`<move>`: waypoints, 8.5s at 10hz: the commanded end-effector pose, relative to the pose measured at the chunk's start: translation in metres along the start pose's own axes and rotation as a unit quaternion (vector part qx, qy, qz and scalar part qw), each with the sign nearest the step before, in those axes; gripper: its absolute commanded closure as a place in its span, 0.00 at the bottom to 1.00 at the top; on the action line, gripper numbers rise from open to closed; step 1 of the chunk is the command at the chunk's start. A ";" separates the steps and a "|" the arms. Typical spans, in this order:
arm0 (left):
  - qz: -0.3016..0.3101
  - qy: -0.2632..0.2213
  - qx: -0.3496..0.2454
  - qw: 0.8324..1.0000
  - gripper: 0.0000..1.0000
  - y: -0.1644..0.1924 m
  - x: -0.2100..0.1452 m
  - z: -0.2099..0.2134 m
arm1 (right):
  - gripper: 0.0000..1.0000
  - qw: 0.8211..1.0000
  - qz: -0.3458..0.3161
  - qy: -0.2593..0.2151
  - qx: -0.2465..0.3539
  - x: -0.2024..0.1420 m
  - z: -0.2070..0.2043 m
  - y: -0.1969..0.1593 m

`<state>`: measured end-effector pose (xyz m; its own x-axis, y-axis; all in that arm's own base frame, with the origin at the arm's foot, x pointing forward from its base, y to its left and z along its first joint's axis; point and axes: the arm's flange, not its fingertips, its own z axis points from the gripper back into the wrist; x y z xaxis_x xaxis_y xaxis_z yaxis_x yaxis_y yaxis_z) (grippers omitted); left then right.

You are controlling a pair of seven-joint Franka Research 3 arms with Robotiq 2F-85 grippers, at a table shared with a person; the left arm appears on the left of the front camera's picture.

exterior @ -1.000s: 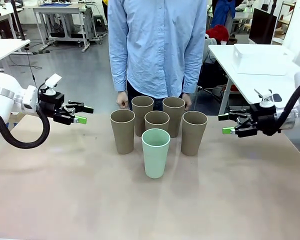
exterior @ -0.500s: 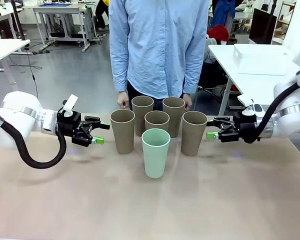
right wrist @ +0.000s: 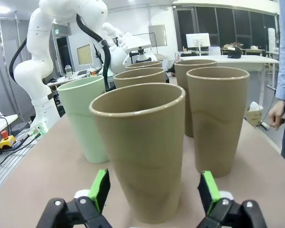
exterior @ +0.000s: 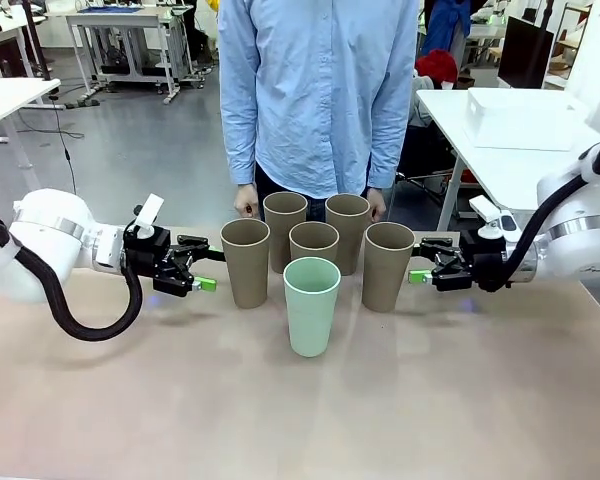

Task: Stack the cups and store them in the basket.
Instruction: Pick up two Reusable plastic cups , one in each hand, then place the stack of Reusable plastic cups into the Pantry Basket.

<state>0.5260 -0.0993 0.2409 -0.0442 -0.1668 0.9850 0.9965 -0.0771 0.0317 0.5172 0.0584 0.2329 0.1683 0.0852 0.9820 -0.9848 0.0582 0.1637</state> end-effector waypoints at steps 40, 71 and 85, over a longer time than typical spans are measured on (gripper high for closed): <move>-0.007 -0.107 -0.025 0.994 0.15 -0.138 0.043 0.013 | 0.17 0.993 0.082 -0.087 0.014 0.022 -0.001 0.171; -0.013 -0.090 0.025 0.996 0.15 -0.169 0.066 0.101 | 0.17 0.996 0.073 -0.050 0.021 0.022 0.058 0.164; -0.013 -0.090 0.025 0.996 0.15 -0.169 0.066 0.101 | 0.17 0.996 0.073 -0.050 0.021 0.022 0.058 0.164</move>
<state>0.3618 0.0019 0.3159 -0.0528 0.0119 0.9985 0.9982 -0.0281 0.0532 0.3537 0.0102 0.2847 0.0291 -0.0052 0.9996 -0.9995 -0.0097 0.0290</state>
